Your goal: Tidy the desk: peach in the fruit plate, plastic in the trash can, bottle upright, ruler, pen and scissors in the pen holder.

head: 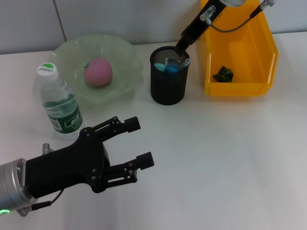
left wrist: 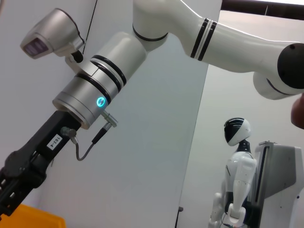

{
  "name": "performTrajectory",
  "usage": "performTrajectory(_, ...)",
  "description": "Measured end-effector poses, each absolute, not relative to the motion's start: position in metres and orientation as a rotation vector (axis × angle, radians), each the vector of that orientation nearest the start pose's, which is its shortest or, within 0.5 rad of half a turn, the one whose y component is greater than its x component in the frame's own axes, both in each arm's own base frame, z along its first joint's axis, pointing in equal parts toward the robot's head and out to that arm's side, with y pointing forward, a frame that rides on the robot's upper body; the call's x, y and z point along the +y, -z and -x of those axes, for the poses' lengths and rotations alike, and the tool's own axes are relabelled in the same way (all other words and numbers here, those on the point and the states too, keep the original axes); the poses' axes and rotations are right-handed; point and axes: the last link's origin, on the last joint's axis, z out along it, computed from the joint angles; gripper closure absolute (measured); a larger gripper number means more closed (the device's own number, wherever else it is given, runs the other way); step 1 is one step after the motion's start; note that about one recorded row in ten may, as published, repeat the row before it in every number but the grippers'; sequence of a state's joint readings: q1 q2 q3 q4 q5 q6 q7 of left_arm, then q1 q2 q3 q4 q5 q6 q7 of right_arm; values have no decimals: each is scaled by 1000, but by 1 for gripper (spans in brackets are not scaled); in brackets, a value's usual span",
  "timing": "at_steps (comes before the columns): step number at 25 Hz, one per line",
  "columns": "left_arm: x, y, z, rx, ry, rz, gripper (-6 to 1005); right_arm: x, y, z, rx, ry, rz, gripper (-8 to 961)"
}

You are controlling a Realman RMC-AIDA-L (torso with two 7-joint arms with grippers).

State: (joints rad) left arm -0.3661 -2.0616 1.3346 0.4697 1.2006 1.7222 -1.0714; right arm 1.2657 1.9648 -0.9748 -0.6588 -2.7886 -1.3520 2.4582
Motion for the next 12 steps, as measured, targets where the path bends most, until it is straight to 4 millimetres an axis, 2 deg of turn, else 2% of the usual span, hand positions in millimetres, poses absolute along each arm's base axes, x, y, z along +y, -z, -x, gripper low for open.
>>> performTrajectory(4,259,36,229,-410,1360,2707,162,474,-30,-82,753,363,2510,370)
performTrajectory(6,259,36,229,-410,1359,2708,162,469,-36,-82,729,301,2508,337)
performTrajectory(12,261,35,230,-407,1349,2710,162,437,-62,-92,638,-55,2541,236)
